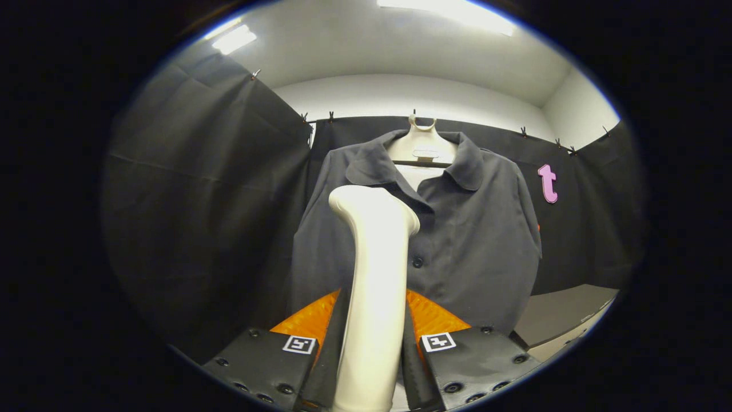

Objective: Iron the clothes twice with a garment steamer, once on the left side and once on the right side.

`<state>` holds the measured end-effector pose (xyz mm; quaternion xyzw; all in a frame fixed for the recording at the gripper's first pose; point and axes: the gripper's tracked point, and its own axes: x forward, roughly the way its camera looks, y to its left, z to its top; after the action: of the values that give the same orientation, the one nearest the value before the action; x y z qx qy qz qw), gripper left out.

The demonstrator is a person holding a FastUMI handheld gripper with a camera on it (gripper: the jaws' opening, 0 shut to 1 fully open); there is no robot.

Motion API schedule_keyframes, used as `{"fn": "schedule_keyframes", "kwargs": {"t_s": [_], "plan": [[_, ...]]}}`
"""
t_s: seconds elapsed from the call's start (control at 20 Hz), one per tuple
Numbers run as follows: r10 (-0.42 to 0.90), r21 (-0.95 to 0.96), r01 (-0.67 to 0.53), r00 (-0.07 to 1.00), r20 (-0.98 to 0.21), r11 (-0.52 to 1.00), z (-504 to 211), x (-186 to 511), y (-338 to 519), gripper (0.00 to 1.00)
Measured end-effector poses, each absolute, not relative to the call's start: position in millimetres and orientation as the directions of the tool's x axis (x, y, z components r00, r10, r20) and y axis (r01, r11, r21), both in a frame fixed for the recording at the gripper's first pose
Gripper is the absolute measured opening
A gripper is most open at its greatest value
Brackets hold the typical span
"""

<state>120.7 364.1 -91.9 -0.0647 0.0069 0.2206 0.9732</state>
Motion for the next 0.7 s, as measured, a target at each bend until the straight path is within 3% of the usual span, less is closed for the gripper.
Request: {"fn": "schedule_keyframes", "kwargs": {"t_s": [0.7], "plan": [[0.414,-0.161,-0.439,0.895,-0.168,0.884,-158,125,361,0.53]]}}
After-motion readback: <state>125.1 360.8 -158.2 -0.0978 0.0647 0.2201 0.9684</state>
